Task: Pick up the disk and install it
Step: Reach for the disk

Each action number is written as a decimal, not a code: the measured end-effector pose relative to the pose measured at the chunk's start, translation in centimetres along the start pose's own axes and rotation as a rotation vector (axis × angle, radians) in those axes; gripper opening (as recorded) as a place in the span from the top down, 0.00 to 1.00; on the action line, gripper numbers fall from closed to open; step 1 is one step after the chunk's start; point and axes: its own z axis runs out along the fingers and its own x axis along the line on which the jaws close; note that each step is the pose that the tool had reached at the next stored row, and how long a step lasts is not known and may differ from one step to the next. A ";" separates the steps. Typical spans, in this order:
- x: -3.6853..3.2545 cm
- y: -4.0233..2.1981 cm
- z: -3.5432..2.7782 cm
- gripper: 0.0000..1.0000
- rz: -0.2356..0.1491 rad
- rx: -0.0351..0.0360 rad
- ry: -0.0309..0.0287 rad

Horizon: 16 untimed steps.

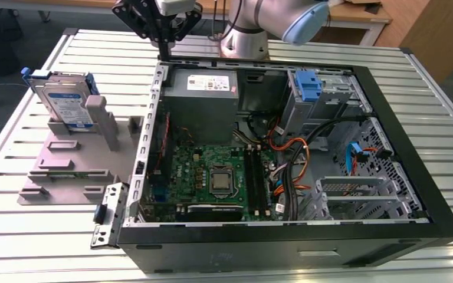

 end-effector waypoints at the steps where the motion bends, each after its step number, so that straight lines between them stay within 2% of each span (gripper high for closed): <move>1: 0.04 0.03 0.03 0.89 0.000 0.0000 0.0001; 16: 0.70 0.44 0.47 0.89 0.000 0.0001 0.0002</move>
